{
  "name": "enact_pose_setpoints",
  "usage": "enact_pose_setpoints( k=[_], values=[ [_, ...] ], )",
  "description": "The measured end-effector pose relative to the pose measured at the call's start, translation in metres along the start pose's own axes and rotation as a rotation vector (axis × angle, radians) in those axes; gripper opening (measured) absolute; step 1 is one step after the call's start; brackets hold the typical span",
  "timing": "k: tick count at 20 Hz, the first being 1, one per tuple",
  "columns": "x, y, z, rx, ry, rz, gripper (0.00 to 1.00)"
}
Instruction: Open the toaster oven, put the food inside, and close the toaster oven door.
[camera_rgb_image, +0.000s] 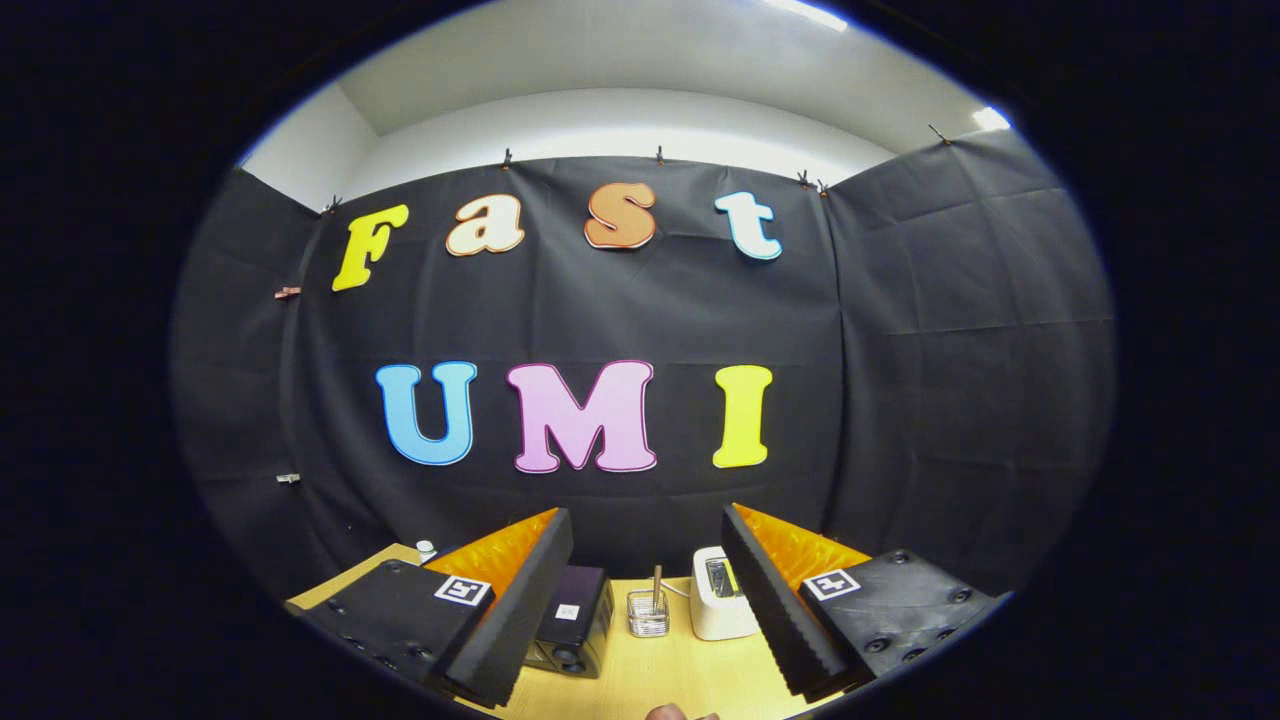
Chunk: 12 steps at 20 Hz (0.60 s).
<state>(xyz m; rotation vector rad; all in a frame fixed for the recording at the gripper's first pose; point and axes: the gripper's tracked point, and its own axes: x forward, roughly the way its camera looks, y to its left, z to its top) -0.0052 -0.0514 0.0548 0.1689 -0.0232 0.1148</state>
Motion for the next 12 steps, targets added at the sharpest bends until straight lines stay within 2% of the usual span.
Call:
enact_pose_setpoints(
  k=[12],
  values=[
    [0.0013, -0.0051, -0.0025, 0.015, 0.018, -0.006, 0.98]
  ],
)
